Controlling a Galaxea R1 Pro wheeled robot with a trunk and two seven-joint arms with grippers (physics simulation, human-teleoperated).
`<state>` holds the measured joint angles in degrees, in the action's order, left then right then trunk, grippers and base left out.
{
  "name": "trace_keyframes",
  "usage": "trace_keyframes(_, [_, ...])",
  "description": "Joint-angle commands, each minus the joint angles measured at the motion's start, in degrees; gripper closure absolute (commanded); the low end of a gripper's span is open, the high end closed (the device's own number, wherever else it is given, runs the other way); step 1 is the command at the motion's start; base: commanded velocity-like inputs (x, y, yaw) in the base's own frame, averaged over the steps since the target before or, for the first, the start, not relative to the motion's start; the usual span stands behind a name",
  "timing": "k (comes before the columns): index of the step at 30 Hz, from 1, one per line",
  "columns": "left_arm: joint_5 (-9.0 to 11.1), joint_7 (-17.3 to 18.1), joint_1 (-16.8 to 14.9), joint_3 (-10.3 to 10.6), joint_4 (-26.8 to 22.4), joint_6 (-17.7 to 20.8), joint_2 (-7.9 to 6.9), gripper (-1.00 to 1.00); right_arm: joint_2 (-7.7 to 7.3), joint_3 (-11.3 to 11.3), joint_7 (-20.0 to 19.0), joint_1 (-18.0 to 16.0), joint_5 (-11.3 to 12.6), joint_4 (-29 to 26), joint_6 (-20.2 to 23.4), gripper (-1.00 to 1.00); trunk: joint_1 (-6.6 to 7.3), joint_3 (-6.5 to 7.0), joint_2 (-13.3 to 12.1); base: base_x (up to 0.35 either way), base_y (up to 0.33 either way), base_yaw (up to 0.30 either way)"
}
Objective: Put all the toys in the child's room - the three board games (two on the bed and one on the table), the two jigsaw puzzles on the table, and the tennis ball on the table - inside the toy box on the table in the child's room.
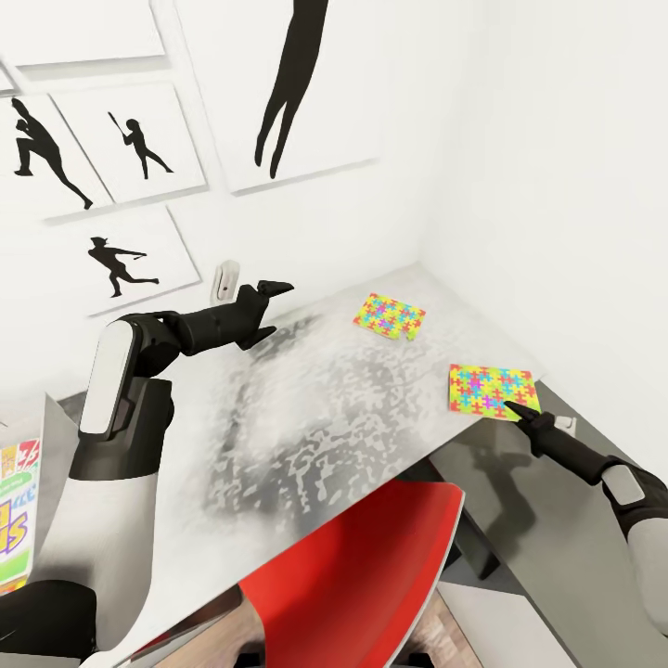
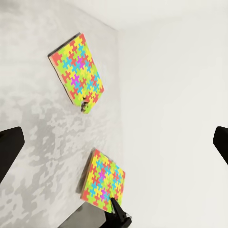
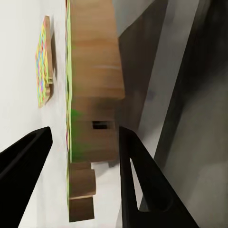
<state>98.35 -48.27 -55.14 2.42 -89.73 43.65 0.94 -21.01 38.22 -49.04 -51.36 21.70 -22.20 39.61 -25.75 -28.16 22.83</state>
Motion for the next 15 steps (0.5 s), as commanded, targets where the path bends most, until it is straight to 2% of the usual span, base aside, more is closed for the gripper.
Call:
trace_keyframes(1, [0.53, -0.6, -0.06, -0.05, -0.03, 0.03, 0.03, -1.0, 0.0, 0.21, -0.09, -0.06, -0.21, 0.04, 0.21, 1.0, -0.03, -0.09, 0.1, 0.0, 0.0, 0.0])
trace_keyframes(15, [0.55, -0.6, 0.18, -0.09, -0.04, 0.03, -0.04, -1.0, 0.15, 0.12, -0.34, -0.01, -0.24, -0.38, 0.15, 1.0, -0.03, -0.09, 0.1, 0.0, 0.0, 0.0])
